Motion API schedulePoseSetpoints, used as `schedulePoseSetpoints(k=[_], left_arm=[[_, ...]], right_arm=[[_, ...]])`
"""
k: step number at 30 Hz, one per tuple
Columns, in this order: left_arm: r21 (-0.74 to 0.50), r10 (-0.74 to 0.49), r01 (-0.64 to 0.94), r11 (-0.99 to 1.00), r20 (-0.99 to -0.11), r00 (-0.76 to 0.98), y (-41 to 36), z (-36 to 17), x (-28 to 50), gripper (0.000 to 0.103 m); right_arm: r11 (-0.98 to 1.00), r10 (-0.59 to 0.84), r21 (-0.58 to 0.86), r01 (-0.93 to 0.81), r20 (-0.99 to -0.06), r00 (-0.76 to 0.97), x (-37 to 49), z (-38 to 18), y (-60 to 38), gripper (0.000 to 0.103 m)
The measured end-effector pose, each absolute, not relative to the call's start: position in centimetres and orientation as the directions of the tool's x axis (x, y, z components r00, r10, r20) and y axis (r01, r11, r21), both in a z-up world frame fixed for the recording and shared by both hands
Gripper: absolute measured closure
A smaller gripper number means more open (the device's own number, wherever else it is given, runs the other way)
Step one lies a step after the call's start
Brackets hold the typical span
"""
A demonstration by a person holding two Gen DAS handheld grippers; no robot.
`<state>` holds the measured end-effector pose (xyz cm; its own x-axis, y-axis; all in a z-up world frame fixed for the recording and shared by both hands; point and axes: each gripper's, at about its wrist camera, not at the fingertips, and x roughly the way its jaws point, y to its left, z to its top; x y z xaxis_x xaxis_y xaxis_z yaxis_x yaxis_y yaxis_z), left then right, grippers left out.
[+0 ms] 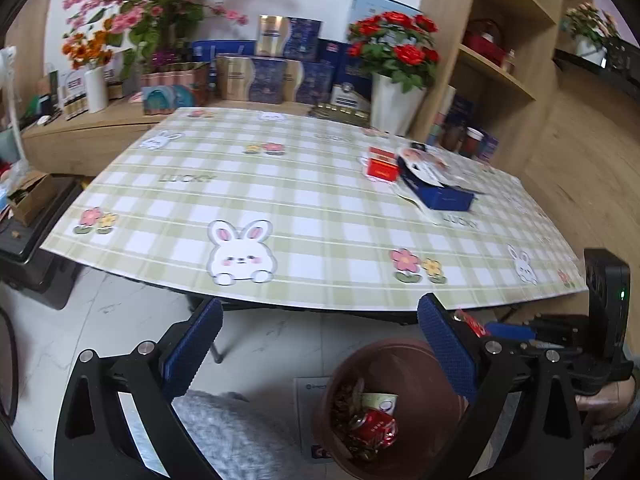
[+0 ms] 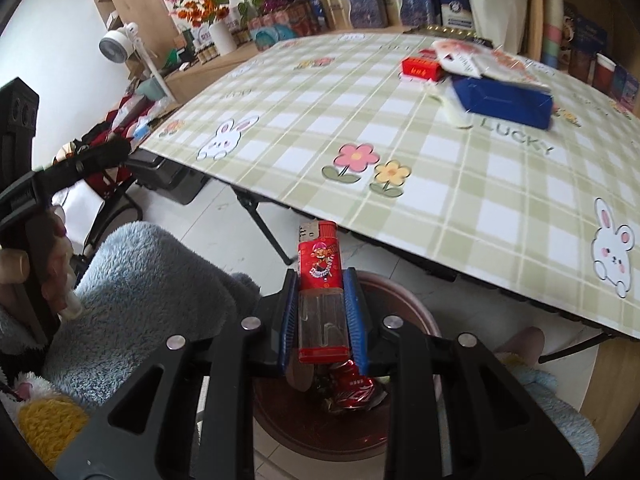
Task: Collect trash
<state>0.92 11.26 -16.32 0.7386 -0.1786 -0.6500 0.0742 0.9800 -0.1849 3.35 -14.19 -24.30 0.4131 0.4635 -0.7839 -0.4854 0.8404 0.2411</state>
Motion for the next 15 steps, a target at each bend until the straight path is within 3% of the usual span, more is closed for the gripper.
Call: schedulePoseSetpoints(k=[8,15], left_arm=[[-0.187,-0.136,0.014,0.982,-0.657,0.742,13.1,-16.4,1.1,0.007],[-0.17,-0.143,0.038,0.985,-0.667,0.731,12.3,-16.8,1.3,0.007]], right_arm=[[0.812,0.49,0.27,-0.518,-0.797,0.353,3.5,-25.3,-12.6,0.075],[0.835,0.473,0.218,-0.505,-0.754,0.456,3.6,-23.6,-13.5,0.041]])
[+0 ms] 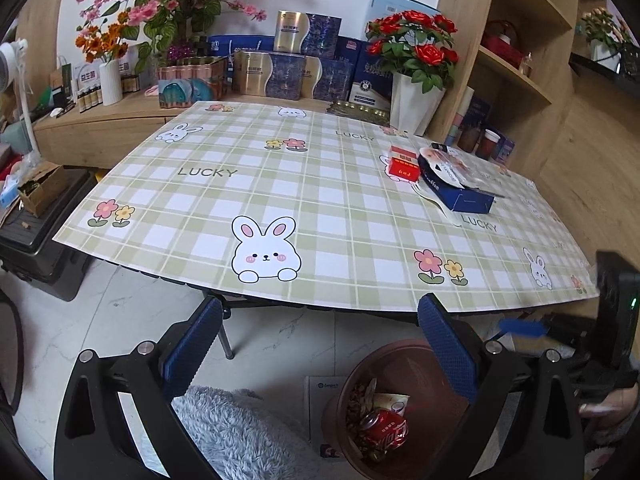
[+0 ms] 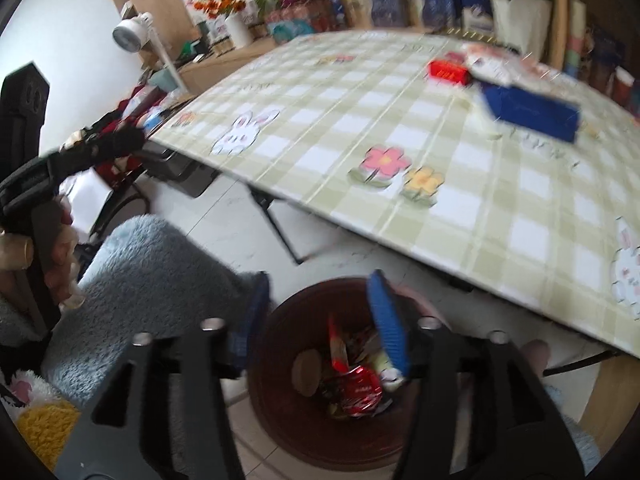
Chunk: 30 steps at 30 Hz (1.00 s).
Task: Collect trash
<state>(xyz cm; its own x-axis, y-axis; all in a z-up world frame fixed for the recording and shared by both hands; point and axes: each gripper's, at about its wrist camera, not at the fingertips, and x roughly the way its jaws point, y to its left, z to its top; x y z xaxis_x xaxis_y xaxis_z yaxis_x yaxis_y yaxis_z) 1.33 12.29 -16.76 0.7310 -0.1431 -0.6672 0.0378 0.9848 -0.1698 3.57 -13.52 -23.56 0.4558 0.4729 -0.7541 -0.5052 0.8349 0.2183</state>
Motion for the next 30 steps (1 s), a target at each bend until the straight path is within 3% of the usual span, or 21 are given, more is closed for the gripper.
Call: schedulePoseSetpoints(k=[2,4,7,19,30], left_arm=[[-0.167,-0.143,0.04,0.985,-0.668,0.73,12.2,-16.8,1.4,0.007],[-0.166,-0.143,0.04,0.985,-0.67,0.729,12.1,-16.8,1.5,0.007],[-0.163,-0.144,0.046,0.986,-0.671,0.727,11.7,-16.7,1.6,0.007],[-0.09,-0.16,0.135,0.987,-0.668,0.727,8.1,-15.2,4.7,0.007],[-0.108,-0.221,0.2,0.974,-0.652,0.725,5.3,-14.8,6.8,0.007]], right_arm=[[0.859,0.455,0.218,-0.463,-0.739,0.497,4.1,-22.9,-14.8,0.033],[0.878,0.437,0.217,-0.426,-0.725,0.532,4.3,-22.5,-16.0,0.017],[0.902,0.406,0.214,-0.374,-0.712,0.573,4.9,-22.0,-17.8,0.008],[0.95,0.294,0.143,-0.277,-0.706,0.644,6.1,-20.1,-21.3,0.006],[0.972,0.211,0.071,-0.224,-0.681,0.702,7.1,-18.0,-24.1,0.006]])
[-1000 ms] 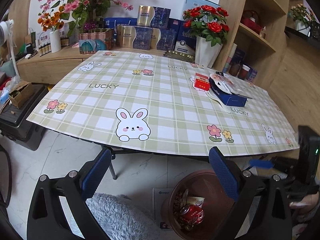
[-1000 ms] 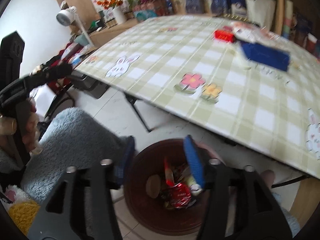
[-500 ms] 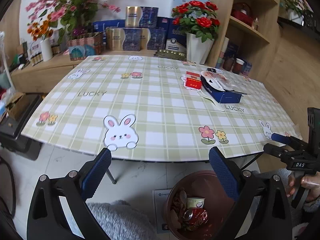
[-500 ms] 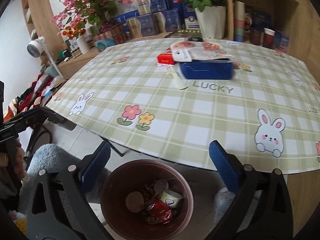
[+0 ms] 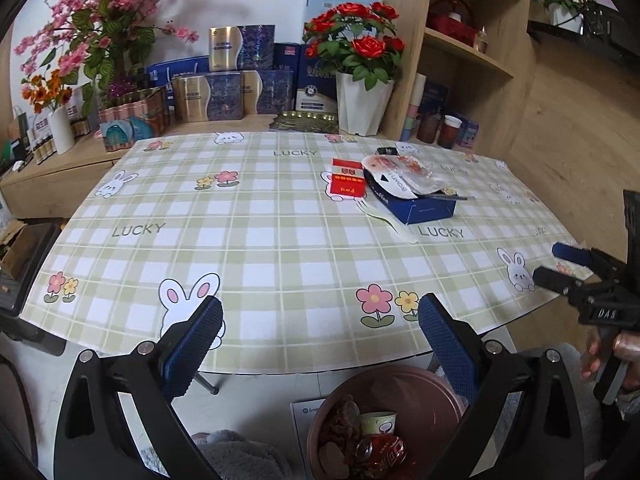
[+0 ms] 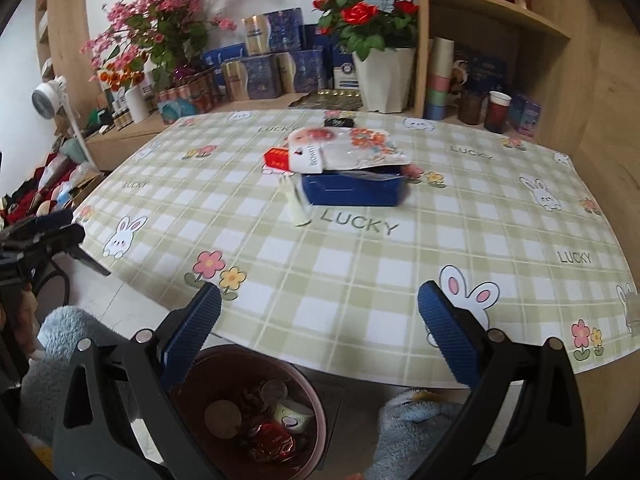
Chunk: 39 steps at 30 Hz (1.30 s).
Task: Collect trash
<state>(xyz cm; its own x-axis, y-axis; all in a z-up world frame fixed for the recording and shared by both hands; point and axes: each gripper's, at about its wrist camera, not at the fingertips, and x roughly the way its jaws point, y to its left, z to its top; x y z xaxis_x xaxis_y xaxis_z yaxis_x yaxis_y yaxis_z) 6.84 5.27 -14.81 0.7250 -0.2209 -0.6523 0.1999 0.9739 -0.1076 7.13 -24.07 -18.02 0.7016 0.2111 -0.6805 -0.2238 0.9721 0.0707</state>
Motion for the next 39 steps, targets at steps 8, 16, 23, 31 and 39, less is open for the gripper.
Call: schedulePoseSetpoints(k=[8,16,23,31,39], left_arm=[[-0.123,-0.222,0.189,0.974,-0.665,0.713,5.7,-15.8,8.1,0.007],[-0.134,-0.222,0.178,0.975,-0.669,0.709,6.0,-16.6,10.1,0.007],[-0.111,-0.204,0.176,0.978,-0.673,0.711,6.3,-16.8,12.0,0.007],[-0.116,-0.165,0.117,0.986,-0.66,0.733,8.1,-16.5,13.7,0.007],[-0.145,-0.155,0.076,0.987,-0.68,0.717,9.6,-17.8,14.5,0.007]], right_arm=[[0.977,0.173,0.031,-0.212,-0.703,0.69,8.2,-19.2,-23.8,0.006],[0.981,0.132,-0.005,-0.193,-0.711,0.691,10.2,-19.7,-23.8,0.006],[0.98,0.103,-0.049,-0.192,-0.701,0.706,13.0,-19.7,-23.8,0.006],[0.952,0.075,-0.175,-0.251,-0.662,0.746,17.5,-18.9,-21.4,0.006],[0.913,0.056,-0.278,-0.299,-0.641,0.766,22.1,-19.9,-16.6,0.006]])
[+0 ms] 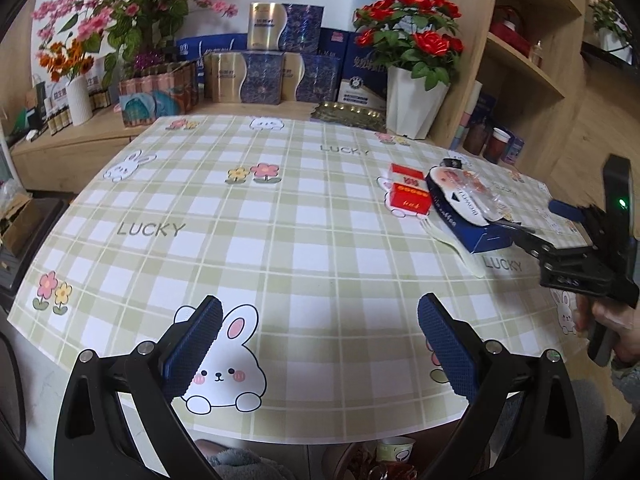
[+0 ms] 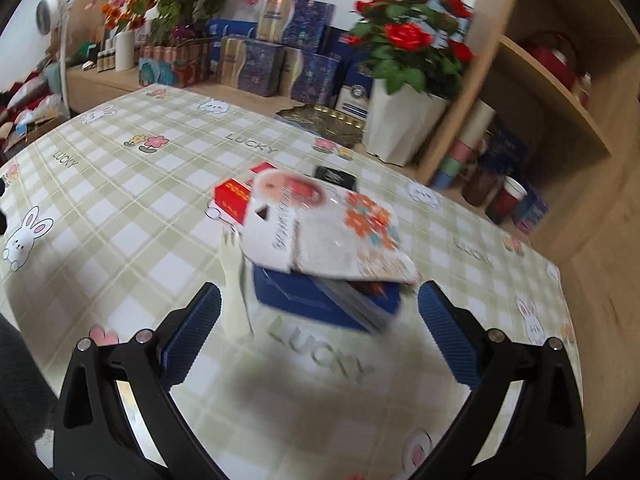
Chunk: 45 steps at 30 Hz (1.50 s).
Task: Collect trash
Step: 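Reach the right tool to the Brown hook packaging card and grasp it, then grasp the white plastic fork with the left tool while the right tool holds the card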
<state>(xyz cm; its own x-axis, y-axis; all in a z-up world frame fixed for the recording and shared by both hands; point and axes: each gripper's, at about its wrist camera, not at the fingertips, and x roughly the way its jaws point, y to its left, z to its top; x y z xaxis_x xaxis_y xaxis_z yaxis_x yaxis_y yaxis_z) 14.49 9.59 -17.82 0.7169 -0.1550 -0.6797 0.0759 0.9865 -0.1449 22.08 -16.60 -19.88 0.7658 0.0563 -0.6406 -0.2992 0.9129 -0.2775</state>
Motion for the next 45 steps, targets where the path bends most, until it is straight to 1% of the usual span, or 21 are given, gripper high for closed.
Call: schedulePoseSetpoints(k=[2,7,9,12,15,18,23,27,29,31,32,33,34,36,37,38,41,44,45], left_arm=[[-0.151,-0.156,0.071,0.986,-0.685,0.712,9.7,-18.2,14.7,0.007],[-0.159,-0.166,0.075,0.984,-0.691,0.703,9.7,-18.8,15.0,0.007],[-0.158,-0.169,0.082,0.984,-0.689,0.704,9.6,-18.8,15.0,0.007],[-0.161,-0.169,0.079,0.984,-0.694,0.7,9.7,-19.2,15.1,0.007],[-0.174,-0.175,0.072,0.982,-0.698,0.694,9.8,-19.5,15.3,0.007],[-0.178,-0.178,0.072,0.981,-0.702,0.69,9.6,-19.8,15.3,0.007],[-0.183,-0.187,0.079,0.98,-0.705,0.684,9.3,-20.1,15.3,0.007],[-0.18,-0.191,0.088,0.98,-0.705,0.682,8.9,-20.0,15.2,0.007],[-0.179,-0.193,0.093,0.98,-0.703,0.684,8.8,-20.0,15.1,0.007],[-0.175,-0.191,0.093,0.98,-0.703,0.685,8.8,-19.8,15.1,0.007],[-0.176,-0.191,0.093,0.98,-0.703,0.685,8.8,-19.8,15.2,0.007],[-0.175,-0.193,0.096,0.98,-0.7,0.688,8.7,-19.7,15.2,0.007],[-0.172,-0.196,0.104,0.98,-0.697,0.69,8.5,-19.6,15.2,0.007],[-0.16,-0.203,0.127,0.979,-0.691,0.694,7.8,-19.3,15.3,0.007],[-0.155,-0.209,0.14,0.978,-0.688,0.695,7.5,-19.1,15.3,0.007],[-0.153,-0.22,0.158,0.976,-0.683,0.696,7.0,-18.9,15.4,0.007],[-0.155,-0.256,0.206,0.966,-0.676,0.691,5.3,-18.5,16.0,0.007],[-0.168,-0.287,0.238,0.957,-0.682,0.673,3.5,-18.4,17.1,0.007],[-0.175,-0.297,0.245,0.954,-0.688,0.663,2.8,-18.6,17.7,0.011]], right_arm=[[0.905,0.05,-0.292,-0.31,-0.649,0.759,23.6,-20.6,-15.2,0.006],[0.87,-0.015,-0.37,-0.325,-0.68,0.733,28.1,-22.8,-12.4,0.006],[0.872,-0.048,-0.382,-0.305,-0.687,0.725,29.7,-23.1,-12.3,0.006],[0.886,-0.055,-0.356,-0.298,-0.718,0.694,31.7,-23.5,-12.5,0.006],[0.92,-0.038,-0.275,-0.279,-0.771,0.636,33.8,-23.9,-13.0,0.006],[0.948,-0.032,-0.222,-0.23,-0.783,0.622,34.9,-23.9,-13.7,0.005],[0.945,-0.043,-0.228,-0.233,-0.795,0.605,35.2,-24.0,-13.5,0.005],[0.957,-0.018,-0.188,-0.222,-0.799,0.6,35.1,-23.8,-14.2,0.007],[0.962,0.039,-0.136,-0.239,-0.793,0.608,34.6,-23.2,-14.8,0.011],[0.961,0.067,-0.112,-0.252,-0.79,0.61,34.2,-22.4,-15.2,0.027],[0.963,0.088,-0.09,-0.254,-0.786,0.612,33.8,-21.7,-15.6,0.029],[0.964,0.108,-0.069,-0.256,-0.778,0.618,33.4,-21.0,-16.0,0.036],[0.966,0.126,-0.048,-0.253,-0.768,0.628,32.9,-20.1,-16.8,0.048],[0.972,0.141,-0.019,-0.235,-0.751,0.645,32.1,-18.7,-18.1,0.062],[0.975,0.153,0.003,-0.221,-0.733,0.663,31.4,-17.7,-19.3,0.074],[0.979,0.149,0.011,-0.205,-0.723,0.674,31.0,-17.0,-20.3,0.08],[0.987,0.153,0.071,-0.145,-0.686,0.711,29.9,-15.1,-24.1,0.085],[0.988,0.149,0.139,-0.075,-0.664,0.733,28.9,-14.3,-28.2,0.091],[0.986,0.144,0.157,-0.052,-0.659,0.738,28.6,-14.2,-29.4,0.092]])
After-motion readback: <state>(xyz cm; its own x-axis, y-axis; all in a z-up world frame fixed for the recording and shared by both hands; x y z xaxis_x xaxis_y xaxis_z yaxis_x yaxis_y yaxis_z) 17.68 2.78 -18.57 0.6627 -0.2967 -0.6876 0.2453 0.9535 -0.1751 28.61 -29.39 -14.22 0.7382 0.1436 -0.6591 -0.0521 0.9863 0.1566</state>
